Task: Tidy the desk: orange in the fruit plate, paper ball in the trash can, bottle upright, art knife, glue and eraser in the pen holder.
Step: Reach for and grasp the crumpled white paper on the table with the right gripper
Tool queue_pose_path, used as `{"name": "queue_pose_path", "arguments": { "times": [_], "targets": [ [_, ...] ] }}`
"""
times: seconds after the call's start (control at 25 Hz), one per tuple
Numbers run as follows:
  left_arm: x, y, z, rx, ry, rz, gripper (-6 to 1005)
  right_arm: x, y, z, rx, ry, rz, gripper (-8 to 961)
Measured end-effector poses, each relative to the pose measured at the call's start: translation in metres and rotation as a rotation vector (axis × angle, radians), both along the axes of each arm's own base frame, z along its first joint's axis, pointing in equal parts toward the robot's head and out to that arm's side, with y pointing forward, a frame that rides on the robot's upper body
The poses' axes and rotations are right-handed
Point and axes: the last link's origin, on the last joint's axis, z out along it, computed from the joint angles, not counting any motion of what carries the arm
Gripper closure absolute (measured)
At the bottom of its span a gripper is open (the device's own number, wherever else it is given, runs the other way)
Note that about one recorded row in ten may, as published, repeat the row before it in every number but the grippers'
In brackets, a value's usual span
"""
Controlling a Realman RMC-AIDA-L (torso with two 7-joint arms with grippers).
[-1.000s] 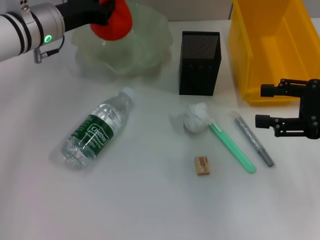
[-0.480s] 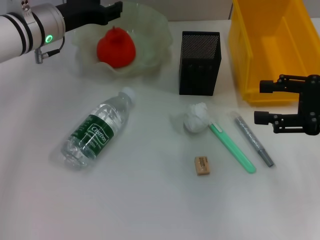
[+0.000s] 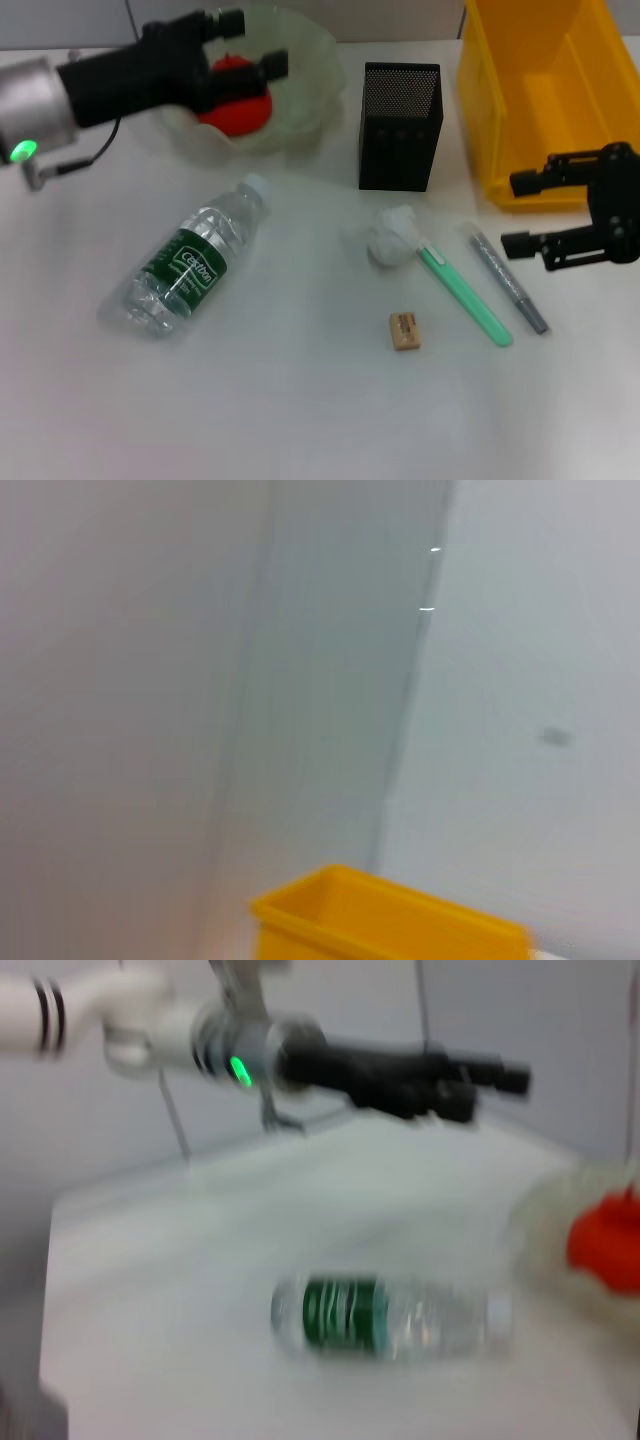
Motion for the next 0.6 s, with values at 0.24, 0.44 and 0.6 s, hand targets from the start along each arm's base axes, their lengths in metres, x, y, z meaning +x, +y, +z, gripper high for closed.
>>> {"name": "queue_pose_path", "arguments": {
  "times": [0.24, 0.44, 0.6],
  "targets": [
    [-0.028, -0.058, 0.008, -0.084, -0.048, -0.088, 145, -0.039, 0.011, -0.006, -0.058, -0.27, 0.007, 182],
    [-0.044, -0.079, 0.01, -0.087, -0.056, -0.09, 146, -0.073, 0.027, -0.015, -0.019, -0.444, 0.001, 182],
    [-0.048, -0.09, 0.011, -0.099, -0.062, -0.111, 147, -0.096, 0.042, -0.03, 0.035, -0.555, -0.033, 183]
  ]
}}
